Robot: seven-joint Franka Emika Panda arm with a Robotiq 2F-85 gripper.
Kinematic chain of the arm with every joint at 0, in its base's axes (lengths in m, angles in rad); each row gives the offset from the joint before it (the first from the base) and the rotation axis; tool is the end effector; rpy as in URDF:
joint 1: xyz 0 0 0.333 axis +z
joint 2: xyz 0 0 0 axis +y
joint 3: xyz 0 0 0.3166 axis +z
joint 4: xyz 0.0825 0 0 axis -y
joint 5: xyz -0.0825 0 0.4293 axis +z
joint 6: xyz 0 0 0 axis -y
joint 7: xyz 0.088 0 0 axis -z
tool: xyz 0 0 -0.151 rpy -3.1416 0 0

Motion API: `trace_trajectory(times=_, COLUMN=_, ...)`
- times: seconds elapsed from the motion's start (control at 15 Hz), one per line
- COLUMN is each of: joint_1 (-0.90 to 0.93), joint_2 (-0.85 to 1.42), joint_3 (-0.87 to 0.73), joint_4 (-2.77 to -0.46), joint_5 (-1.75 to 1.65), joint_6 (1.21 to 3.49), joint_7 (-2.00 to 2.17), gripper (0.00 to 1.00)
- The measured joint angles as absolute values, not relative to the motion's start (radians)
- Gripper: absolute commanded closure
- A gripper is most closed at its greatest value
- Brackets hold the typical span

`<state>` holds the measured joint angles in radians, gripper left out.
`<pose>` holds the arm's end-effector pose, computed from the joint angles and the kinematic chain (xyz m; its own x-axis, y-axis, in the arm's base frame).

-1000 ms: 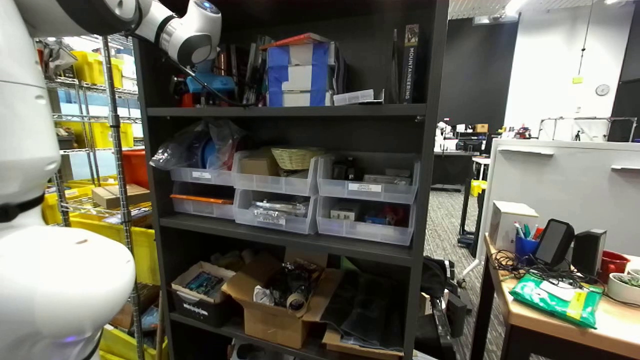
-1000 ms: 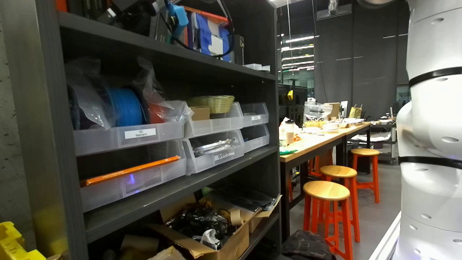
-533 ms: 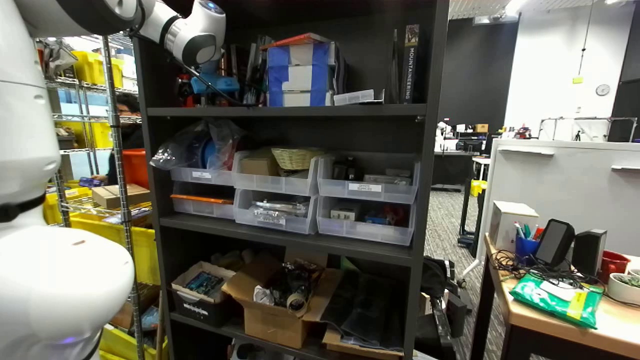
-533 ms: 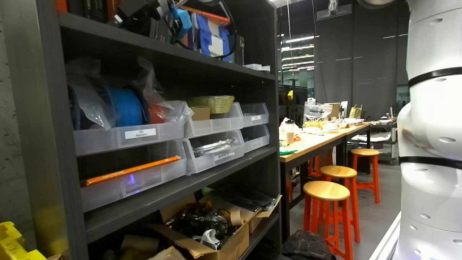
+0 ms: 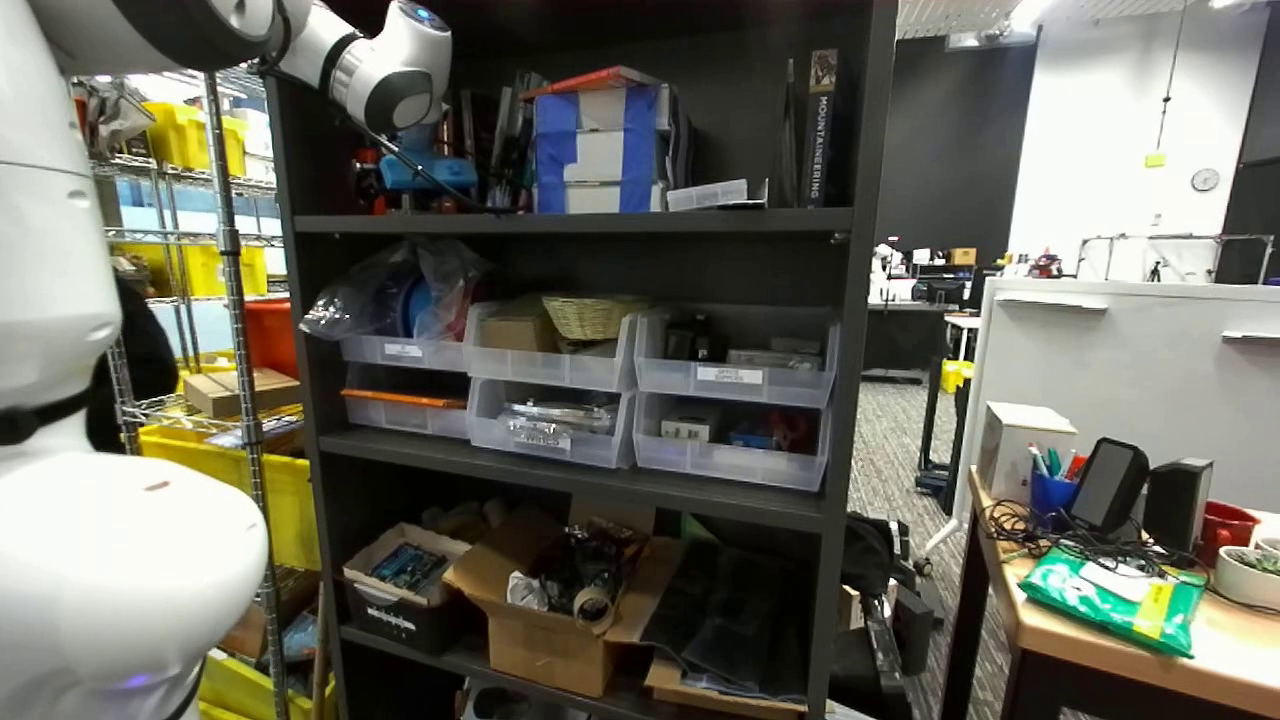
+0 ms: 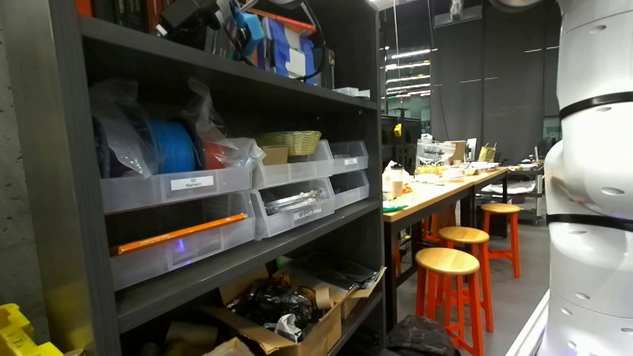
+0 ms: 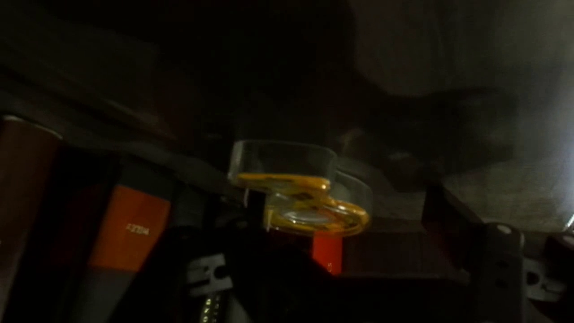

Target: Remove the silver object from the top left and put it in the basket on the second shelf from the top

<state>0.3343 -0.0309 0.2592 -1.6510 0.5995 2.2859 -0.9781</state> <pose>0.5353 0.4025 0.6577 0.1107 0.6585 0.7444 0.9531 -0.2826 0.1082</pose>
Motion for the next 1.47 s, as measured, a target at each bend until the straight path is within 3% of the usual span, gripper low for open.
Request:
trace_trajectory(times=0.27, joint_1=0.334, joint_2=-0.036, joint_3=0.259, joint_4=-1.648, joint_5=0.6, joint_6=2.278, joint_7=-0.972, gripper=0.73)
trace_trajectory(times=1.47, joint_1=0.327, joint_2=-0.052, joint_3=0.26, joint_4=-1.645, joint_5=0.572, joint_6=2.279, joint_7=-0.975, gripper=0.73)
